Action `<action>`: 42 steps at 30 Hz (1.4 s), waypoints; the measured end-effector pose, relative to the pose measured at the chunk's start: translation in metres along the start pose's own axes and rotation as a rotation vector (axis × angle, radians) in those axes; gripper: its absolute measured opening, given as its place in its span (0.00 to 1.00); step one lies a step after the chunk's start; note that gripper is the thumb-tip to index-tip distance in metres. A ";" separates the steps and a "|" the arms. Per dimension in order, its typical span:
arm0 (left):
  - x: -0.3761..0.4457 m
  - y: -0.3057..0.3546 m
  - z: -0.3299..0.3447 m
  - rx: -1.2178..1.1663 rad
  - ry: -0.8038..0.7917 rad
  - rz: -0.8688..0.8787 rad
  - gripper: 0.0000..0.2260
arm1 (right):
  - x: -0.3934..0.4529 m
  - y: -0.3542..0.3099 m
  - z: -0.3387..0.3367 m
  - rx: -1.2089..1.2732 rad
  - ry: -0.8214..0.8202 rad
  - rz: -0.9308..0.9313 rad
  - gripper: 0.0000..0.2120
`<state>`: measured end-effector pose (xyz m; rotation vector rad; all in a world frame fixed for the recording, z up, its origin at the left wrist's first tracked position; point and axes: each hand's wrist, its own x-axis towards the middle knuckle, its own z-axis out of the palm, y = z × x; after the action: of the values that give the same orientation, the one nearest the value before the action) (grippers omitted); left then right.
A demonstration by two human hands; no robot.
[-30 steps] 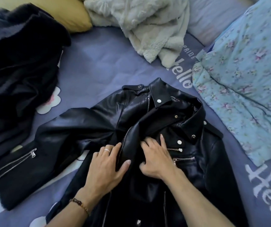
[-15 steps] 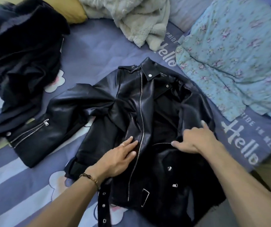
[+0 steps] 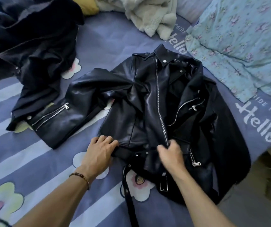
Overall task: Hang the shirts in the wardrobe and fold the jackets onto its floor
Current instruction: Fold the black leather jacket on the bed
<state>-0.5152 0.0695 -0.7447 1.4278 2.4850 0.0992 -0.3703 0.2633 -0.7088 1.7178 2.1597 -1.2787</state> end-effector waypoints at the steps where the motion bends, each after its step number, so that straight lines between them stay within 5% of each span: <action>1: 0.002 -0.003 -0.003 -0.012 0.043 -0.013 0.14 | 0.000 0.003 -0.005 0.170 0.003 0.104 0.16; 7: -0.013 -0.044 -0.028 -0.357 0.208 -0.114 0.11 | -0.005 0.025 -0.020 0.460 0.020 0.281 0.27; 10: -0.024 -0.067 -0.032 -0.463 0.339 -0.491 0.06 | -0.015 0.013 -0.013 0.387 -0.044 0.209 0.06; 12: -0.028 -0.079 -0.033 -0.617 0.301 -0.836 0.06 | -0.019 0.005 0.000 0.287 -0.054 0.179 0.06; 14: -0.035 -0.085 -0.034 -0.635 0.172 -0.965 0.14 | -0.018 -0.004 0.015 0.181 -0.059 0.183 0.06; 15: -0.039 -0.085 -0.032 -0.519 0.171 -0.893 0.22 | -0.016 -0.009 0.019 0.153 -0.059 0.188 0.06; 17: -0.040 -0.082 -0.025 -0.195 0.242 -0.477 0.39 | -0.011 -0.017 0.028 0.214 -0.077 0.202 0.13; 19: -0.031 -0.079 -0.022 0.015 0.221 -0.149 0.41 | 0.000 -0.023 0.035 0.336 -0.058 0.226 0.22; 20: -0.025 -0.079 -0.020 0.050 0.192 -0.103 0.35 | 0.005 -0.026 0.036 0.361 -0.019 0.207 0.19; 24: 0.000 -0.091 -0.032 -0.177 -0.095 -0.495 0.19 | 0.009 -0.030 0.031 0.021 0.169 0.118 0.02; 27: 0.023 -0.115 -0.056 -0.568 -0.364 -0.550 0.23 | 0.006 -0.041 0.040 -0.210 0.320 -0.116 0.25; 30: 0.049 -0.130 -0.077 -0.943 -0.125 -0.665 0.28 | 0.021 -0.083 0.055 -0.246 0.363 -0.431 0.24; 33: 0.088 -0.128 -0.079 -0.614 0.221 -0.644 0.29 | 0.052 -0.137 0.065 -0.164 0.191 -0.528 0.19; 37: 0.153 -0.117 -0.083 -0.257 0.124 -0.562 0.44 | 0.103 -0.185 0.073 -0.331 0.057 -0.609 0.39; 40: 0.194 -0.116 -0.075 -0.481 0.014 -0.683 0.42 | 0.139 -0.200 0.082 -0.623 -0.121 -0.614 0.55; 42: 0.206 -0.119 -0.075 -0.714 0.103 -0.847 0.34 | 0.152 -0.200 0.090 -0.666 -0.198 -0.627 0.60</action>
<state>-0.7332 0.1906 -0.7368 0.0697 2.5048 0.7851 -0.6294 0.3177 -0.7417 0.6639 2.6570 -0.6151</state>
